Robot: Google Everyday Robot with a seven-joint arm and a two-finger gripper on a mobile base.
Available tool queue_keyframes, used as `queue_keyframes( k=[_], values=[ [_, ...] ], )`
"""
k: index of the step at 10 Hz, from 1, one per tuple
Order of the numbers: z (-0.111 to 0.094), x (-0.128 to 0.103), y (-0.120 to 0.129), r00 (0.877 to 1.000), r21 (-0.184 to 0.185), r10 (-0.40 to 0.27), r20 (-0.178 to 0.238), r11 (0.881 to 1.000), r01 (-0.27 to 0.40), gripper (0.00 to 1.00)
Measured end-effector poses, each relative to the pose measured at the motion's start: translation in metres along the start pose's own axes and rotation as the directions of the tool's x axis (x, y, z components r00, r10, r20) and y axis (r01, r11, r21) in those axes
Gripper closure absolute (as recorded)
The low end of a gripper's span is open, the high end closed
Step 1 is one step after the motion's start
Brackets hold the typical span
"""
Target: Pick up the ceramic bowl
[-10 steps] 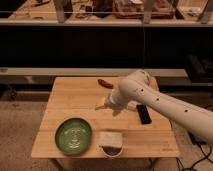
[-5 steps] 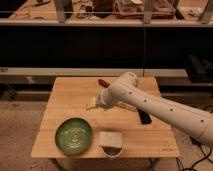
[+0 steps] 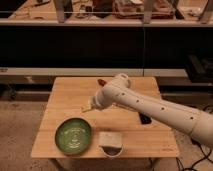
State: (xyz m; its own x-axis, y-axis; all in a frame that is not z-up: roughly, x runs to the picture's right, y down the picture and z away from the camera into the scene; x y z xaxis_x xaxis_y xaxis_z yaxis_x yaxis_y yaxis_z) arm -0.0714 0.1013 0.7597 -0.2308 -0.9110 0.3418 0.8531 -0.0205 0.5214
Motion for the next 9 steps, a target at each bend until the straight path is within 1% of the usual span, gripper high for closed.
queue_keyframes(
  k=[2, 3, 4, 6, 9],
  values=[
    [0.027, -0.011, -0.006, 0.997, 0.017, -0.057, 0.047, 0.998, 0.057, 0.39],
    [0.042, -0.015, -0.005, 0.994, 0.018, -0.085, 0.069, 0.996, 0.084, 0.39],
    [0.051, -0.017, -0.003, 0.992, 0.017, -0.099, 0.083, 0.995, 0.098, 0.39],
    [0.071, -0.021, 0.004, 0.987, 0.017, -0.121, 0.109, 0.993, 0.12, 0.39],
    [0.09, -0.027, 0.008, 0.983, 0.032, -0.131, 0.132, 0.991, 0.127, 0.39]
  ],
)
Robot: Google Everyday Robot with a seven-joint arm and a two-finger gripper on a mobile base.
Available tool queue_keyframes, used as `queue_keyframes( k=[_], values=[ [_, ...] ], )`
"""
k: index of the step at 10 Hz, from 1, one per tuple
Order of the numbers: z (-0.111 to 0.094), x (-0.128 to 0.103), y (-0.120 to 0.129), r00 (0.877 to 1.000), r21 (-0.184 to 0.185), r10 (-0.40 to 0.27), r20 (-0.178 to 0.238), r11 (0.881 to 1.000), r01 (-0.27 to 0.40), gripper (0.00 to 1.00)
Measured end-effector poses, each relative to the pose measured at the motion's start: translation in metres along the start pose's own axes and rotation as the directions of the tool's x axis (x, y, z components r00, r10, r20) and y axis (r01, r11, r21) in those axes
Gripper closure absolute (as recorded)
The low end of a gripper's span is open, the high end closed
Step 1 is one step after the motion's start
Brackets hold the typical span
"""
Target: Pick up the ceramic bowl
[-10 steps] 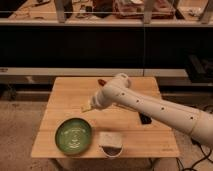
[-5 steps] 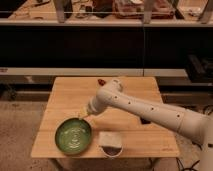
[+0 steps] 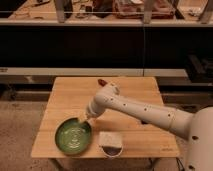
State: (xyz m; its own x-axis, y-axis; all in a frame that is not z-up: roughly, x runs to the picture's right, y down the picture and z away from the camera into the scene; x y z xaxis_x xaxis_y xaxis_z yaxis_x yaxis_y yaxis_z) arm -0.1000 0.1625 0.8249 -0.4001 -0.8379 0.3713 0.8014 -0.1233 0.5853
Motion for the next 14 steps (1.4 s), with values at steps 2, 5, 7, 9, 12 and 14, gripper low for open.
queue_keyframes(
  k=[2, 5, 7, 9, 12, 14],
  values=[
    [0.012, -0.007, 0.0, 1.0, 0.018, -0.007, 0.02, 1.0, 0.007, 0.39],
    [0.024, -0.016, -0.001, 0.999, 0.031, -0.02, 0.05, 0.999, 0.018, 0.39],
    [0.029, -0.021, 0.001, 0.998, 0.03, -0.025, 0.065, 0.999, 0.023, 0.53],
    [0.035, -0.026, 0.002, 0.996, 0.025, -0.032, 0.084, 0.999, 0.03, 0.69],
    [0.038, -0.031, -0.004, 0.99, -0.007, -0.074, 0.12, 0.997, 0.076, 0.98],
    [0.023, -0.025, -0.023, 0.992, 0.033, -0.056, 0.116, 0.998, 0.052, 1.0]
  ],
)
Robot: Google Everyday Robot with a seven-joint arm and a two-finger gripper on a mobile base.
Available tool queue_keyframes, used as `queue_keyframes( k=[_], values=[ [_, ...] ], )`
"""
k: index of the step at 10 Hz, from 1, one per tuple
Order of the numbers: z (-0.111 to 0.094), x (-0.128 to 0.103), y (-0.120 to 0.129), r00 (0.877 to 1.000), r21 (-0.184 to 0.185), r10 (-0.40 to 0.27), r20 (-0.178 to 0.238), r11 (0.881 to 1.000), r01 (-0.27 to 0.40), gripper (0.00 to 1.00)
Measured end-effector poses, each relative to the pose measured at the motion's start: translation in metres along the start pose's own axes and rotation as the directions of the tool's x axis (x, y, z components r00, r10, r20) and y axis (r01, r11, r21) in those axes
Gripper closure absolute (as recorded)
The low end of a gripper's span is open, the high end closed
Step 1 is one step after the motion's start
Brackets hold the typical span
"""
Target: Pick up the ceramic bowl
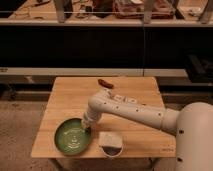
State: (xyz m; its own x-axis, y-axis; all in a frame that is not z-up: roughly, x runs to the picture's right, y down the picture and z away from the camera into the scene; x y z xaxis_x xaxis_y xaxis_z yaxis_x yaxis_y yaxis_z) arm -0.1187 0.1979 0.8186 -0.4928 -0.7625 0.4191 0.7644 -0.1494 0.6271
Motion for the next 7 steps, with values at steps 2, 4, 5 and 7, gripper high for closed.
queue_keyframes(
  k=[2, 4, 5, 7],
  values=[
    [-0.042, 0.012, -0.025, 0.998, 0.106, 0.044, -0.049, 0.994, -0.039, 1.0],
    [-0.092, 0.02, -0.045, 0.99, 0.243, 0.097, -0.105, 0.967, -0.069, 1.0],
    [-0.109, 0.02, -0.045, 0.984, 0.297, 0.129, -0.12, 0.951, -0.088, 1.0],
    [-0.132, 0.018, -0.037, 0.967, 0.406, 0.214, -0.137, 0.903, -0.142, 1.0]
  ],
)
